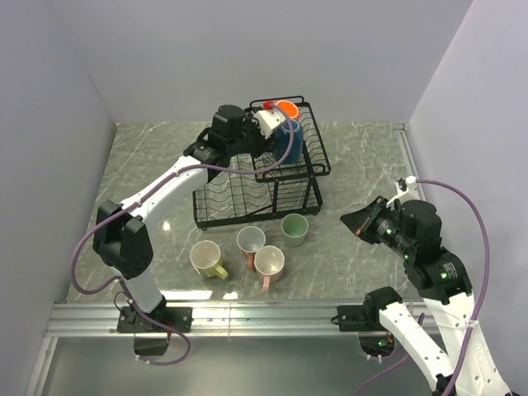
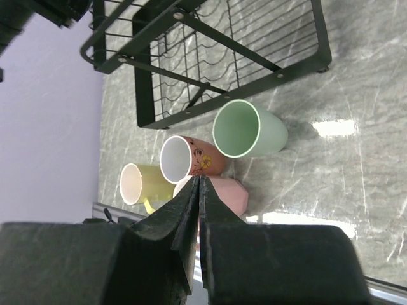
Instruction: Load the cups into the dish rack
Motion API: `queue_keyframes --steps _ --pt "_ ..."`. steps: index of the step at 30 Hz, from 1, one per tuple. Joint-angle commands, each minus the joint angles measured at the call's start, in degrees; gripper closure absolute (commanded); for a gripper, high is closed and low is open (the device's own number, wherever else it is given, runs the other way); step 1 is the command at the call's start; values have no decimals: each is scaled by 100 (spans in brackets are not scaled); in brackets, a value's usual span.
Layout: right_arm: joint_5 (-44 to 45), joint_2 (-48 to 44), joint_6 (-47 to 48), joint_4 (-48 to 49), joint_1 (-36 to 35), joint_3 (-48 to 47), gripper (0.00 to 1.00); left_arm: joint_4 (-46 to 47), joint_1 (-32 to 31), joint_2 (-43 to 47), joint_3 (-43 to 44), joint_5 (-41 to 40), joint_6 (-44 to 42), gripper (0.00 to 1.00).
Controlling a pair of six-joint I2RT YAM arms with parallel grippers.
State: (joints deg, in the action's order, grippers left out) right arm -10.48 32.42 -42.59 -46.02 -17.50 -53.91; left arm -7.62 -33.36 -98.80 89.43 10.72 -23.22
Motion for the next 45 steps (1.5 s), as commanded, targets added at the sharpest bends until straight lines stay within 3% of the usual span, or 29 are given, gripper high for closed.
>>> queue_keyframes --steps 1,3,23,25,33,39,43,45 --pt "64 -35 -57 119 -26 47 91 524 76 450 -83 -605 -209 45" --pt "11 9 -74 163 -17 82 92 524 76 511 -127 -659 -200 40" --pt "-560 633 435 269 -26 337 93 217 296 1179 -250 -1529 389 27" --pt "-613 651 471 304 -26 451 93 191 322 1258 -329 -1520 415 19" --pt "-753 625 559 480 -26 715 93 243 322 1539 -847 -1257 591 14" --pt "-850 642 638 568 -26 812 92 217 313 1750 -936 -1345 1100 12" --pt "-1139 774 743 726 -26 961 92 15 322 1917 -840 -1389 1871 10" --pt "-1237 949 778 813 -35 1005 91 -186 313 1961 -769 -1284 2128 1"
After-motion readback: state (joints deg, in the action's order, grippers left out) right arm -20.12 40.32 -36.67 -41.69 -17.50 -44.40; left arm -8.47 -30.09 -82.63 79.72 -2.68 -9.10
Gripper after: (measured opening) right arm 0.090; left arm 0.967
